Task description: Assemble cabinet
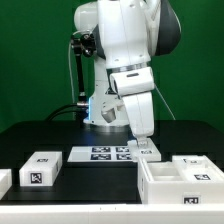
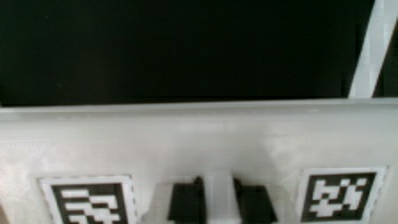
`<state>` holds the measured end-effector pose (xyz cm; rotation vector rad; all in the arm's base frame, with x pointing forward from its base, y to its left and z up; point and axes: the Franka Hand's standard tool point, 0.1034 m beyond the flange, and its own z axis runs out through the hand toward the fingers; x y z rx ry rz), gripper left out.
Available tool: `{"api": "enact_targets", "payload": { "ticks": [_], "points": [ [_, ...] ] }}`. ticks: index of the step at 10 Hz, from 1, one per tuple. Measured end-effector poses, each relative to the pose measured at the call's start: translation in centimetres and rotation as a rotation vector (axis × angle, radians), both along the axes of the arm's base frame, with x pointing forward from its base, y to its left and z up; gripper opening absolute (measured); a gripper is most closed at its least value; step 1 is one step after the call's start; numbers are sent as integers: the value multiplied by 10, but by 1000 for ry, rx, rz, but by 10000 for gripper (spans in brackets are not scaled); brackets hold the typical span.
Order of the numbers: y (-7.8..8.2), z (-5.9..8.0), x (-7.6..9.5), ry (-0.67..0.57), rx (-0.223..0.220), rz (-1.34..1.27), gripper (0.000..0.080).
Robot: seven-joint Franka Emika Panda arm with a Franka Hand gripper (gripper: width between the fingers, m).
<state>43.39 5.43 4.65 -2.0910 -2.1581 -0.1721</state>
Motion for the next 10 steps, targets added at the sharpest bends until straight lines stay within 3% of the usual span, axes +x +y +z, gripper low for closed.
{"api": "enact_targets", "payload": {
  "ticks": [1,4,7,10],
  "points": [
    [-1,0,0,2,0,-10,62],
    [17,10,7,-16,-1,11,62],
    [15,7,6,-9,1,-1,62],
    [12,11,17,-26,2,-8,62]
  ]
}}
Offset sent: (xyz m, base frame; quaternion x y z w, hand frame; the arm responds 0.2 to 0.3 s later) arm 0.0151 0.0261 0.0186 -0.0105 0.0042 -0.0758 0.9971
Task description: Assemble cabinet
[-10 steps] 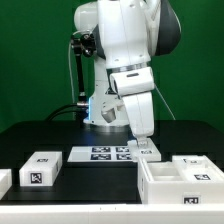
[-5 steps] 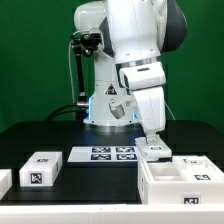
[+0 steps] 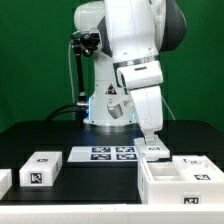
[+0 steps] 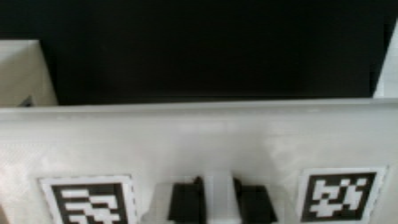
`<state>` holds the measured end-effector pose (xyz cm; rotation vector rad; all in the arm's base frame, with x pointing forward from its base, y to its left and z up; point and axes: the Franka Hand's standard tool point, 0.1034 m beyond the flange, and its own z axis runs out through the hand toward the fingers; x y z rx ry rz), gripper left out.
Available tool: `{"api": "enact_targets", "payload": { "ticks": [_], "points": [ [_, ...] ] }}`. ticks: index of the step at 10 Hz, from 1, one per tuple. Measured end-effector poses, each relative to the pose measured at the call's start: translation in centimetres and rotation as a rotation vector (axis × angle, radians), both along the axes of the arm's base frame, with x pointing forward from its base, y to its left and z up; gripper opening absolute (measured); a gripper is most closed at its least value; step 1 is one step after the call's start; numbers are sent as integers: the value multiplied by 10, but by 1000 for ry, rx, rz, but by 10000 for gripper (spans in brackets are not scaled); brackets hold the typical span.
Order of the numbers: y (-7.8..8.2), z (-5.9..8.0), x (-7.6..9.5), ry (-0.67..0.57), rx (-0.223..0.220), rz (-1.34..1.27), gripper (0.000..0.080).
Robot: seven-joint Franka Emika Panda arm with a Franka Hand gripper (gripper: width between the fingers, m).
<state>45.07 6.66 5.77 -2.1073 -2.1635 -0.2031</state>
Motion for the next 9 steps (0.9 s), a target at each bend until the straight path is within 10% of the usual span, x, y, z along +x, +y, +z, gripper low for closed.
{"api": "enact_targets", "payload": {
  "ticks": [9],
  "points": [
    [-1,2,21,-12,15,-16,62]
  ]
}}
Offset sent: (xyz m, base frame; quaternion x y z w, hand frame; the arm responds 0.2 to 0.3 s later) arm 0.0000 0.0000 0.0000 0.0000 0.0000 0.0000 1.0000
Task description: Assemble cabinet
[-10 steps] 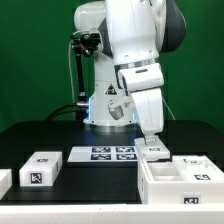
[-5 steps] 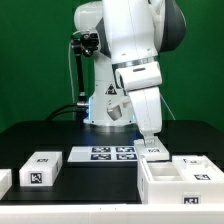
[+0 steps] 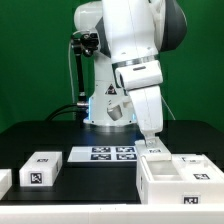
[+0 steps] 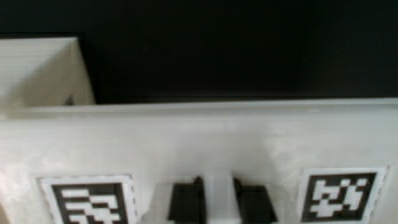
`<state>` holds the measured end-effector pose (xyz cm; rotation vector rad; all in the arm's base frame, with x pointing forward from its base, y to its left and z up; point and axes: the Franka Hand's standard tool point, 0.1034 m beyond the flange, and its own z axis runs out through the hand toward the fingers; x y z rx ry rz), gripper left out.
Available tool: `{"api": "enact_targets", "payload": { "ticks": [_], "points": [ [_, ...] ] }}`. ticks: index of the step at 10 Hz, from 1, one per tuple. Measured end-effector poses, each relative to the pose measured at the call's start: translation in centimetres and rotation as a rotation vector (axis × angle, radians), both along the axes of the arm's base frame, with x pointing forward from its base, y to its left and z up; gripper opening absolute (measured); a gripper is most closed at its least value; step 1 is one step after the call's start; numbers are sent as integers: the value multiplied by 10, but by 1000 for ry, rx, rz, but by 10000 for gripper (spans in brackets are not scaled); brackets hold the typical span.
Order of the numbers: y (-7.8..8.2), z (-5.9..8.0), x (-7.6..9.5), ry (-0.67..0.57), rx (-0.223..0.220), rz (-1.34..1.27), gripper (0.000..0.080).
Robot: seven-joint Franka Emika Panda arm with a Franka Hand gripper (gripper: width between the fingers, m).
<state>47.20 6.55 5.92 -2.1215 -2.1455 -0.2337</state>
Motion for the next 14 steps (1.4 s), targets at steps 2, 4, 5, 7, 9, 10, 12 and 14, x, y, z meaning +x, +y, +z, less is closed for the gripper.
{"api": "enact_targets", "payload": {
  "ticks": [2,4,5,7,9,10,12,14],
  "points": [
    [0,2,8,-3,3,-3,62],
    [0,1,6,1,4,-4,62],
    [0,0,6,2,5,-4,62],
    [0,-1,6,5,7,-5,62],
    [4,-4,22,-3,28,-14,62],
    [5,-4,37,-18,40,-20,62],
    [3,-2,59,-46,56,-5,62],
    [3,-2,58,-44,56,-12,62]
  ]
}}
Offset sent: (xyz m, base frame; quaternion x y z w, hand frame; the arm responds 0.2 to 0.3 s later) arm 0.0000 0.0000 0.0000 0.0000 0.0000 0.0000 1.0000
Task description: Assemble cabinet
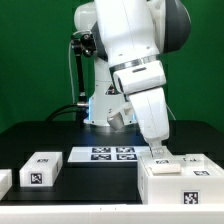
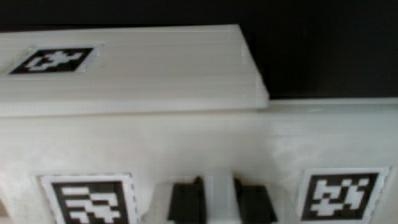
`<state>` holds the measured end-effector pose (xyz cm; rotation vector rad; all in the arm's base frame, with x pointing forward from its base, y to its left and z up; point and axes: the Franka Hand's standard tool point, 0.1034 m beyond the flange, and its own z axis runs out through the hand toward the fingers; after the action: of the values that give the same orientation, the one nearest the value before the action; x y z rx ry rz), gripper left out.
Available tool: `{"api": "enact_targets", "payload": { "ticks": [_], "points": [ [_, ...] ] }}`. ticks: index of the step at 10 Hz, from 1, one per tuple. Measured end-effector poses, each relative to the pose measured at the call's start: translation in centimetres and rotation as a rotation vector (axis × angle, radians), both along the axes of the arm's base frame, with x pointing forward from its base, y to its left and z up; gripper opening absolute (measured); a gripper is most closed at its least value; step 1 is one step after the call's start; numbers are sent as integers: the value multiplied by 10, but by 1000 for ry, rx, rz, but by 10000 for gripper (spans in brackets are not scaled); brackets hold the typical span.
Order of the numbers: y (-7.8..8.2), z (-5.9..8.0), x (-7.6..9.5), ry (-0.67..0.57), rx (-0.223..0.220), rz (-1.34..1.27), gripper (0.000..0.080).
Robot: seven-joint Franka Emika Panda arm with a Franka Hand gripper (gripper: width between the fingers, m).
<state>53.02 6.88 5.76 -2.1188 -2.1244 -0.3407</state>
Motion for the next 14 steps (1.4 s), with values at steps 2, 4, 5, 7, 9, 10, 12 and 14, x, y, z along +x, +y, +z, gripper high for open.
{"api": "enact_targets", "payload": {
  "ticks": [2,4,5,7,9,10,12,14],
  "points": [
    [0,0,0,0,0,0,62],
    [0,0,7,-2,6,-2,62],
    [0,2,21,-6,15,-8,62],
    [-2,2,41,-17,30,1,63],
    [-2,4,49,-29,37,3,64],
    [-2,4,49,-29,37,3,64],
    [-2,4,49,-29,37,3,64],
    [-2,3,50,-22,38,6,64]
  ]
}}
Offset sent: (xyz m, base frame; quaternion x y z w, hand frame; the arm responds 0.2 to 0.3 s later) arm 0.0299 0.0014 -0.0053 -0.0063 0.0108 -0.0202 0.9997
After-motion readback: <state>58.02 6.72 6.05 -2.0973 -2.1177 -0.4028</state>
